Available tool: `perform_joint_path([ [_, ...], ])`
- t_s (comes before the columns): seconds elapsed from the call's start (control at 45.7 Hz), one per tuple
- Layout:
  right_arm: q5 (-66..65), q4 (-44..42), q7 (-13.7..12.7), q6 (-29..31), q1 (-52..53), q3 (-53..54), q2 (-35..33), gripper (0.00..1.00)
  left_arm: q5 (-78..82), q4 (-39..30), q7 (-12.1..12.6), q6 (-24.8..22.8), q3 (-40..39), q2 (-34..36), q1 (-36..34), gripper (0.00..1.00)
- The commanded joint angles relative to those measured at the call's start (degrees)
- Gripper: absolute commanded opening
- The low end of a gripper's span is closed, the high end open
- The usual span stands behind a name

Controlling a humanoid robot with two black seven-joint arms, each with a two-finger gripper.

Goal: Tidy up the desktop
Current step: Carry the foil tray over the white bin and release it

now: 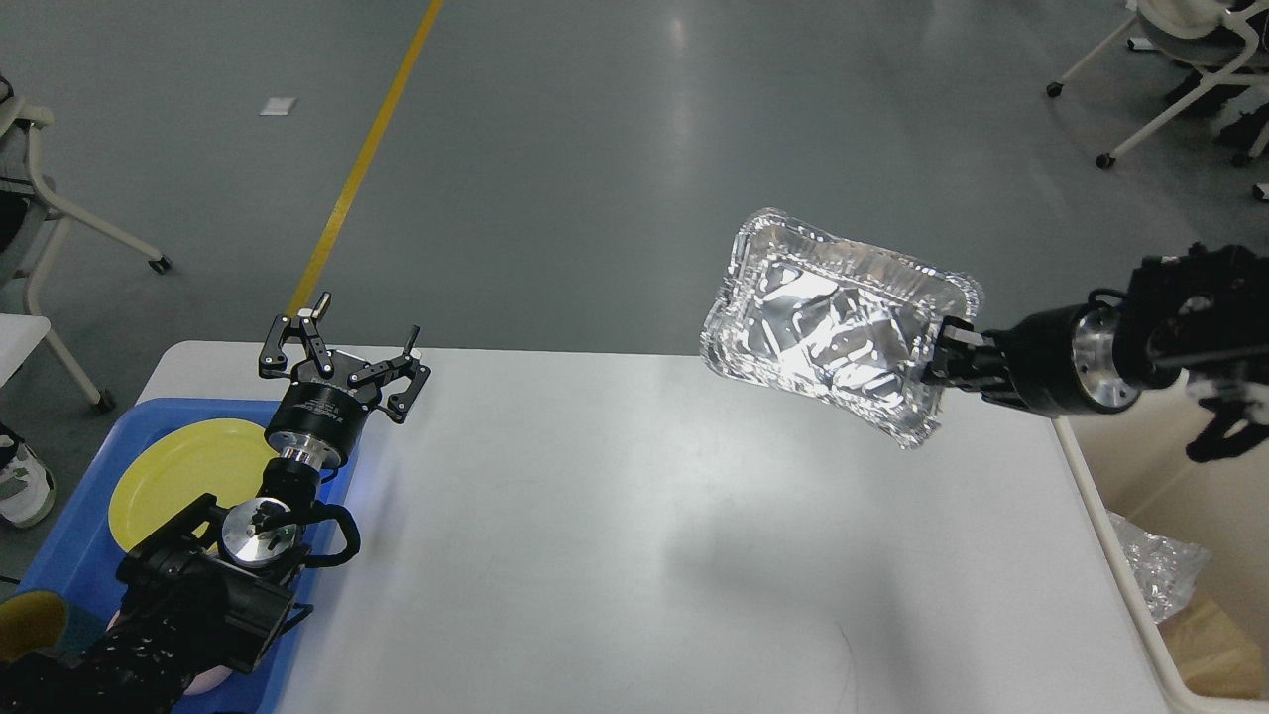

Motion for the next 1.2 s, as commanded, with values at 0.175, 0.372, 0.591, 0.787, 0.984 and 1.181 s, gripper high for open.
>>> perform_joint_path([
  [0.175,7.84,-36.81,-5.45,-3.96,-34.52,-3.67,-1.83,0.0,0.0,0.01,0.0,0.0,0.0,0.0,0.0,1.0],
  [0.372,24.45,-63.79,-19.16,-4.04,-57.02,-3.15,-1.13,0.0,0.0,0.01,0.0,0.0,0.0,0.0,0.0,1.0],
  [0.591,26.75,-78.93,-23.48,-4.13,-68.56,3.17,1.42,0.0,0.0,0.01,0.0,0.0,0.0,0.0,0.0,1.0],
  [0.787,25.08,-79.2,-22.68,-4.39,-68.74,5.64,1.95,1.0,0.0,0.01,0.0,0.0,0.0,0.0,0.0,1.0],
  [0.984,24.99,-79.29,-23.12,-4.57,-68.74,5.64,3.0,1.0,0.0,0.01,0.0,0.0,0.0,0.0,0.0,1.0],
  [1.181,25.08,-76.75,-23.21,-4.31,-62.86,6.52,2.83,1.0,0.0,0.01,0.0,0.0,0.0,0.0,0.0,1.0],
])
